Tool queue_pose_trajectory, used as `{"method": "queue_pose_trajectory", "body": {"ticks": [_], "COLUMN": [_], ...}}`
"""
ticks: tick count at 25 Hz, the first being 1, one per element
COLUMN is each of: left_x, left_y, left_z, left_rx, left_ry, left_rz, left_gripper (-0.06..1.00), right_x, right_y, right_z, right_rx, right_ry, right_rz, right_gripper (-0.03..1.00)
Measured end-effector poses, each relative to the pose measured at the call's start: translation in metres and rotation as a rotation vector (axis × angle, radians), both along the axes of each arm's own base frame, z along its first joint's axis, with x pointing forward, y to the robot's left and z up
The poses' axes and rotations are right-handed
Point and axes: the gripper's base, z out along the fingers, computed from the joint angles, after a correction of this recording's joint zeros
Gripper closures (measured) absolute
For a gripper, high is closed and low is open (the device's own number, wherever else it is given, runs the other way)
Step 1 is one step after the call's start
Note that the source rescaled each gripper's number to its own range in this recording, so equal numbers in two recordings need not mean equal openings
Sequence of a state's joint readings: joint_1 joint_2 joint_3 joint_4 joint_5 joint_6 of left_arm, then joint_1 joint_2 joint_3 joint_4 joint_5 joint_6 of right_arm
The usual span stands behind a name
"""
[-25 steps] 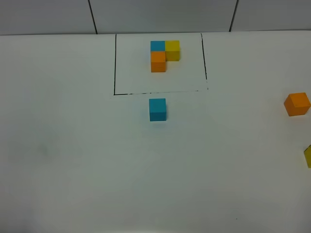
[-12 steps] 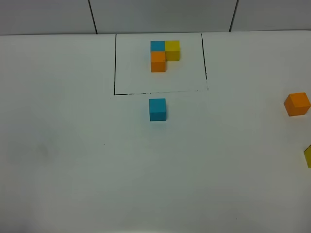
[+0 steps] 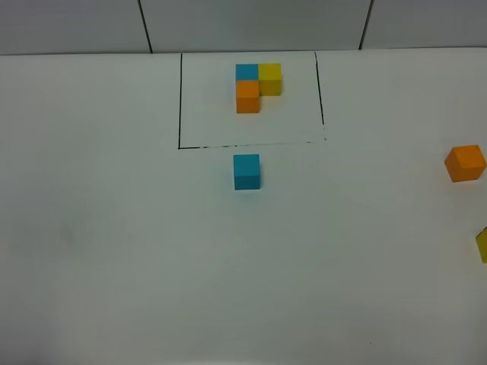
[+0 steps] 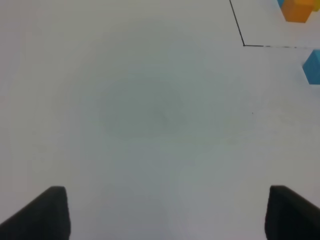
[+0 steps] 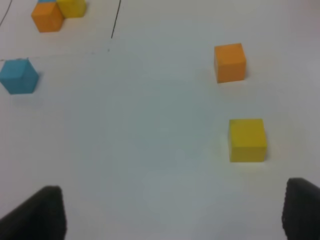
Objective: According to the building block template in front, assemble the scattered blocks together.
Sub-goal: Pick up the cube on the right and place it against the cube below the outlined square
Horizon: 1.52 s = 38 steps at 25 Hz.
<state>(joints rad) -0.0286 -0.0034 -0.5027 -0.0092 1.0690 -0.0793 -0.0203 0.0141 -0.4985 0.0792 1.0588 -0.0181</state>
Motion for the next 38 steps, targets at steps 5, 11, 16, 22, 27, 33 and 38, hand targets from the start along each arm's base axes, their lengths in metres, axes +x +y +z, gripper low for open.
{"method": "queue_pose_trajectory", "body": {"ticks": [5, 11, 16, 22, 27, 33, 38], "left_x": [0.000, 0.000, 0.000, 0.000, 0.000, 0.000, 0.000], "left_y": [0.000, 0.000, 0.000, 0.000, 0.000, 0.000, 0.000], "left_z": [0.000, 0.000, 0.000, 0.000, 0.000, 0.000, 0.000], "left_rx": [0.000, 0.000, 0.000, 0.000, 0.000, 0.000, -0.002], "left_ry": [0.000, 0.000, 0.000, 0.000, 0.000, 0.000, 0.000], "left_rz": [0.000, 0.000, 0.000, 0.000, 0.000, 0.000, 0.002], "left_gripper": [0.26, 0.26, 0.26, 0.27, 0.27, 0.27, 0.27], "right_x": [0.000, 0.000, 0.000, 0.029, 0.095, 0.199, 0.246], "right_y": [0.000, 0.000, -0.001, -0.004, -0.007, -0.010, -0.011], "right_z": [0.000, 0.000, 0.000, 0.015, 0.040, 0.033, 0.012], "right_rx": [0.000, 0.000, -0.005, -0.033, -0.049, -0.095, -0.134], "right_ry": [0.000, 0.000, 0.002, 0.081, 0.235, 0.502, 0.587], "right_rz": [0.000, 0.000, -0.007, -0.029, -0.035, 0.013, 0.058], "right_gripper": [0.22, 0.22, 0.18, 0.01, -0.03, -0.03, -0.03]}}
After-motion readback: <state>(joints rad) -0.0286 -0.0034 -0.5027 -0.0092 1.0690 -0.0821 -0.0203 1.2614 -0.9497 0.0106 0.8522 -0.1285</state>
